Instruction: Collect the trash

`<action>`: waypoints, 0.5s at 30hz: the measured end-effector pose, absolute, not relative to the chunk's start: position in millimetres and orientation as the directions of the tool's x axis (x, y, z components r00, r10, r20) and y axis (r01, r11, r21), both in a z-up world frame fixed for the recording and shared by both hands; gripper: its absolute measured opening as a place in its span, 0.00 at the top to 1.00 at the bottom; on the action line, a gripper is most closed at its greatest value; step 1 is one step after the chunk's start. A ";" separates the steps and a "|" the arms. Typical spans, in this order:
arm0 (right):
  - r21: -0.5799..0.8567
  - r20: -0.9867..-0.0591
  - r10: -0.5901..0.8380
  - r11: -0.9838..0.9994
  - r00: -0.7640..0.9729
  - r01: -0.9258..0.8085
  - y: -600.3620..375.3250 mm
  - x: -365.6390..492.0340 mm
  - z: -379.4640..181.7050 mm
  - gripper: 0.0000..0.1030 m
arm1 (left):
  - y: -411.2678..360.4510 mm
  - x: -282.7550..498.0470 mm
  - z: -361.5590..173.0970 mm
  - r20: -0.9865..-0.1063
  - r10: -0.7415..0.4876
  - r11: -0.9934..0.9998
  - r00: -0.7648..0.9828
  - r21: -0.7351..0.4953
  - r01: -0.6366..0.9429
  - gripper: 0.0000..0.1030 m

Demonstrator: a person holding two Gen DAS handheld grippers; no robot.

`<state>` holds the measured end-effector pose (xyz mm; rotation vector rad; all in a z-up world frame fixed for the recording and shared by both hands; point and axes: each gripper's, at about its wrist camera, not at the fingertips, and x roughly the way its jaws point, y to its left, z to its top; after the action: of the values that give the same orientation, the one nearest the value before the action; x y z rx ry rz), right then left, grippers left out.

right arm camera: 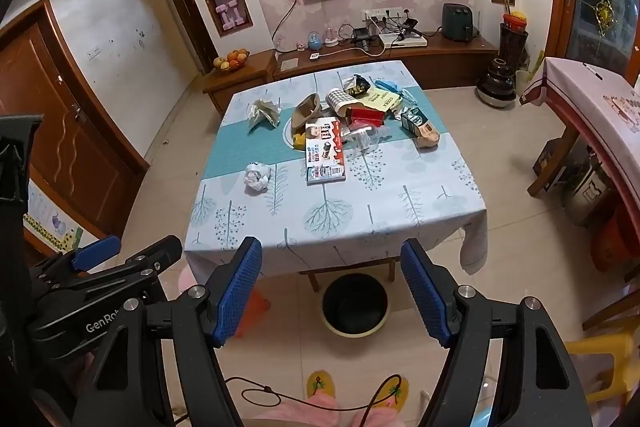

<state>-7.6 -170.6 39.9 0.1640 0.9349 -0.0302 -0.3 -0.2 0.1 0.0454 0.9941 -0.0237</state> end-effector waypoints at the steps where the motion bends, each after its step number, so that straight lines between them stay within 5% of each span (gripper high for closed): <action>1: 0.131 -0.804 0.048 0.987 0.593 0.097 -170.9 -7.4 40.3 0.29 | -0.4 -1.0 0.4 -0.838 -0.003 0.999 0.546 0.027 0.046 0.26; 15: 0.127 -0.808 0.045 0.987 0.588 0.098 -171.7 -4.8 40.8 0.29 | -6.0 8.3 -0.9 -0.854 -0.030 0.997 0.519 0.012 0.078 0.27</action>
<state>-4.8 -171.7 40.8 0.1644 0.9432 -0.0311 8.3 -6.0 -0.9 0.0509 1.0234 -0.0644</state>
